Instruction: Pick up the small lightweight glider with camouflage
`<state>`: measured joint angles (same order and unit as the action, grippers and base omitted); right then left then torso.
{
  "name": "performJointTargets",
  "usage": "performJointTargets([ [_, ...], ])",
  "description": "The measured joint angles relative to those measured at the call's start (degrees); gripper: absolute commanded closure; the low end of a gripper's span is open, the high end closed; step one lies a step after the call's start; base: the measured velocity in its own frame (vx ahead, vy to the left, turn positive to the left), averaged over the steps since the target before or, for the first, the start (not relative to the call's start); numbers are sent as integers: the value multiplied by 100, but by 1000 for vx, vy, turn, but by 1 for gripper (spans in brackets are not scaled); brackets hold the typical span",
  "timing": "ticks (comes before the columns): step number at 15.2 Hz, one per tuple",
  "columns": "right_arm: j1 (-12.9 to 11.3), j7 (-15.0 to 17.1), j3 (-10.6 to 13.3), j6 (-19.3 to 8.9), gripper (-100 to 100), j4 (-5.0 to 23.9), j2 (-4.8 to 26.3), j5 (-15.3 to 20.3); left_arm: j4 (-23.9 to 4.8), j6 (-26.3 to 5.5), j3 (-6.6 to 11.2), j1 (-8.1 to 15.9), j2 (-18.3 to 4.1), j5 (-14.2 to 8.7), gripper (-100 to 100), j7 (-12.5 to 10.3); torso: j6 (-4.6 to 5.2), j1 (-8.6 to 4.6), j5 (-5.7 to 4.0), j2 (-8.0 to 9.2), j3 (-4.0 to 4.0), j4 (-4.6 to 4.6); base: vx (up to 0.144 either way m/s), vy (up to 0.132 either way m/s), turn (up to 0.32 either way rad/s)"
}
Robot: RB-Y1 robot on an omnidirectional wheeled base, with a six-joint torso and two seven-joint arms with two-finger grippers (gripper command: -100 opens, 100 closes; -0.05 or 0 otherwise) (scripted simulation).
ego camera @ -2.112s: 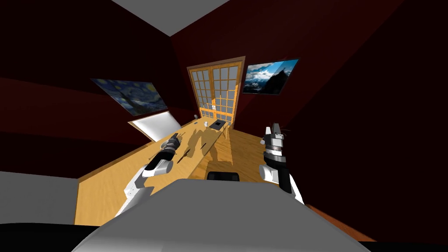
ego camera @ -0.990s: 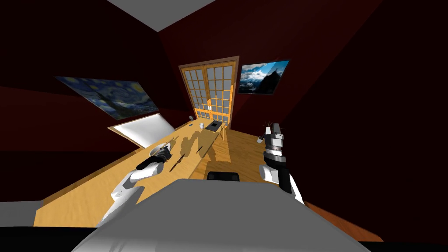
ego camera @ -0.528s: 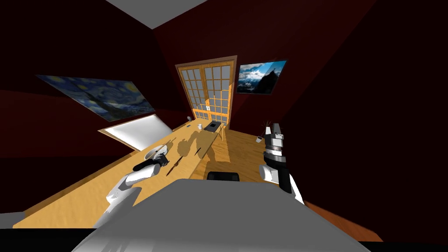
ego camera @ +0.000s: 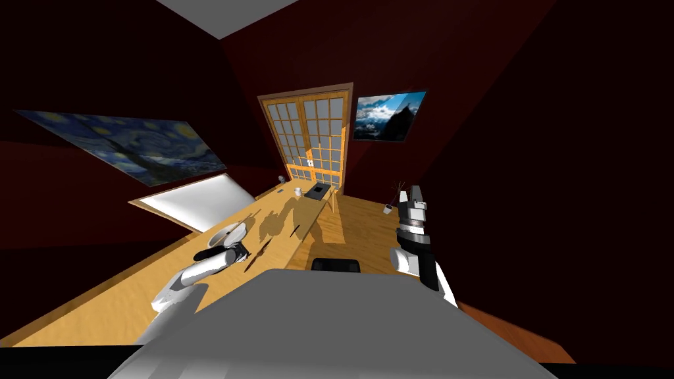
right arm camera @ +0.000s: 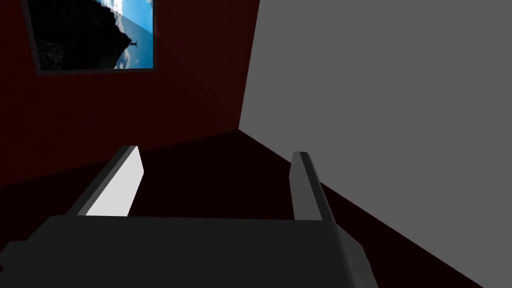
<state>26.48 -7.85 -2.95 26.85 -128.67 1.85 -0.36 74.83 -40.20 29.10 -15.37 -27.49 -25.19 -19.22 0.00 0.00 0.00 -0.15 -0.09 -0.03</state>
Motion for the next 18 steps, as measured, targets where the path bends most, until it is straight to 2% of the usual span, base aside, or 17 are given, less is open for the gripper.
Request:
performJointTargets([
  [5,0,0,0,0,0,0,0,0,-332,-530,210,-16,-31,-201,-100,-207,-1,-2,0,-1,-1,0,36,2,-36],
  [9,0,0,0,0,0,0,0,0,-735,-854,329,113,-73,-290,-100,-362,0,-2,0,-3,-2,0,39,2,-57],
  [11,0,0,0,0,0,0,0,0,-1072,-1003,405,195,-120,-393,-100,-415,-1,-2,0,-6,-3,-1,48,5,-50],
  [16,0,0,0,0,0,0,0,0,-1374,-1429,557,245,-155,-518,-100,-593,0,2,0,-2,-1,0,36,12,-46],
  [18,0,0,0,0,0,0,0,0,-1631,-1610,642,296,-185,-609,-100,-658,0,3,1,-6,-3,-1,52,18,-41],
])
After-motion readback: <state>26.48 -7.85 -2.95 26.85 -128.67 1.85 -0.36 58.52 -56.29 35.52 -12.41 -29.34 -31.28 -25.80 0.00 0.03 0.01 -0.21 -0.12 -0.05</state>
